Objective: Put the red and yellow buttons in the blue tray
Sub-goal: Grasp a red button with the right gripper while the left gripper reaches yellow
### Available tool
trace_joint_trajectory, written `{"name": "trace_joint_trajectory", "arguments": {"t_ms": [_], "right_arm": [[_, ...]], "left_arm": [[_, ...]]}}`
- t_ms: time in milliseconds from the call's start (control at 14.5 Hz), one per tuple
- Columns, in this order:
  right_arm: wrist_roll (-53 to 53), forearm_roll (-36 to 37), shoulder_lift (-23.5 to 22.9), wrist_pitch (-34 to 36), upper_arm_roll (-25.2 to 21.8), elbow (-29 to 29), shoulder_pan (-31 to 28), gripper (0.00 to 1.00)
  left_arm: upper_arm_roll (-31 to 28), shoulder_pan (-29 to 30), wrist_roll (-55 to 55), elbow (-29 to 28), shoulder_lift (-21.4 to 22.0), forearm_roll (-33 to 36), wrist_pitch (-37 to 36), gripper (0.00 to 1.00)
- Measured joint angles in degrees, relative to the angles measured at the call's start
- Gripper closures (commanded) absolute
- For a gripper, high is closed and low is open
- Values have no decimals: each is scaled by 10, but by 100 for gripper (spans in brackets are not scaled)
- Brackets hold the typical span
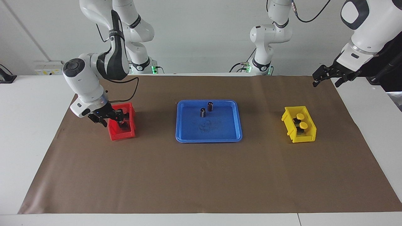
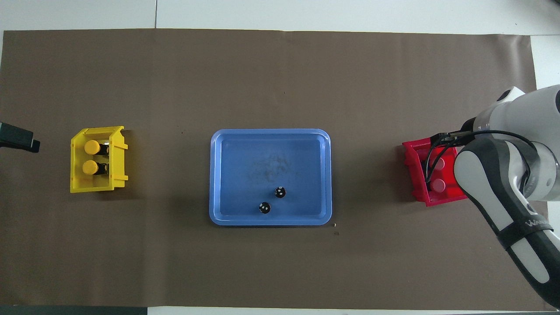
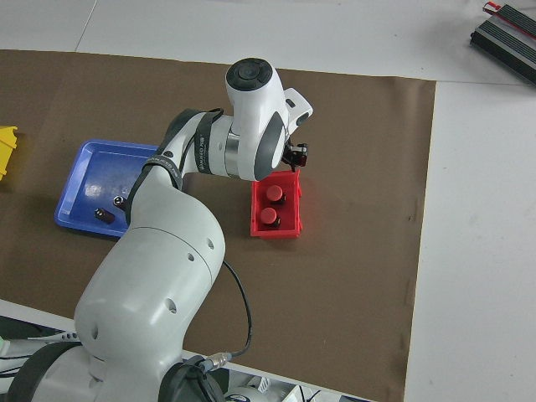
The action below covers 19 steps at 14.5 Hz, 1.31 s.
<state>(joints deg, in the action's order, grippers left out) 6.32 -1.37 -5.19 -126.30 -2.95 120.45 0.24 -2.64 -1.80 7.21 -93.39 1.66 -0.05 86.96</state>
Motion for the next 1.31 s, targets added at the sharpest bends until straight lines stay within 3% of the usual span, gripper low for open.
{"name": "trace_joint_trajectory", "arguments": {"t_ms": [1105,1313], "right_arm": [[22,-8,-1,-7,0,33,16,43],[23,-8,1,-6,0,41,16,45]], "left_arm": [[3,-1,0,-1,2,0,-13,0],[3,-1,-5,-30,15,0,7,1]]}}
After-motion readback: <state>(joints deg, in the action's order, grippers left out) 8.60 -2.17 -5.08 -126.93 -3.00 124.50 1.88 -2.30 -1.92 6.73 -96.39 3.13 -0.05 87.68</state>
